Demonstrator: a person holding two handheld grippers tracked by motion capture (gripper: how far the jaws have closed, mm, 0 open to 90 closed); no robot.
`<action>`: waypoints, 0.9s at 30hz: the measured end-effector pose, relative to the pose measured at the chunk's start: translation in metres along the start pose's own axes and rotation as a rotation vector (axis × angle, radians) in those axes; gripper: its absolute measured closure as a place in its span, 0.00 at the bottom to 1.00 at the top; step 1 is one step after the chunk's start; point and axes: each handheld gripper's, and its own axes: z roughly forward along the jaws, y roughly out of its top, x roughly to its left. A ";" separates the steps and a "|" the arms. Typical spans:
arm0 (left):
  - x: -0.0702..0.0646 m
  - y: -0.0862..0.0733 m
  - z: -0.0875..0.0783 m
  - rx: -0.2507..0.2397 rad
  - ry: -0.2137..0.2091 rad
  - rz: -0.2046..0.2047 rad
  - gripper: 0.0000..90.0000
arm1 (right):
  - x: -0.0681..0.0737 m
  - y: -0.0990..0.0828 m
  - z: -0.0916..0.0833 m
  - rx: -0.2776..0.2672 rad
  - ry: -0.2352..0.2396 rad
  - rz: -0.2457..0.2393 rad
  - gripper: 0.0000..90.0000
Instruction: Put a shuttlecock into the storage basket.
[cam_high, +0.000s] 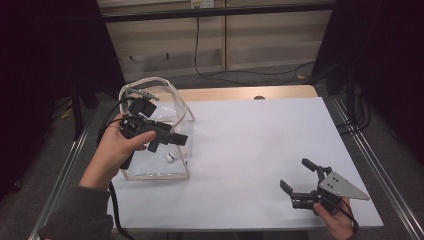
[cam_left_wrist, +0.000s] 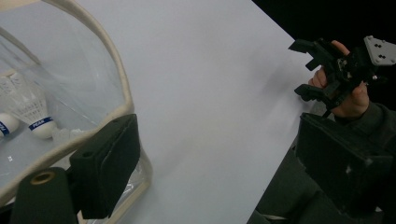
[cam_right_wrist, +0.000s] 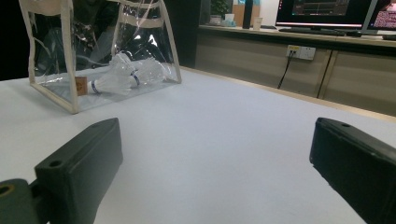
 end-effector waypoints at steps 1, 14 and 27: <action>0.000 -0.001 0.001 0.000 0.001 0.001 0.16 | 0.000 0.000 0.000 -0.002 -0.001 0.000 0.03; -0.003 -0.009 0.010 0.009 -0.026 0.020 0.15 | 0.000 0.000 0.000 -0.002 0.000 0.000 0.03; -0.003 -0.018 0.019 0.026 -0.031 0.038 0.14 | 0.000 0.000 0.000 -0.001 0.003 -0.002 0.03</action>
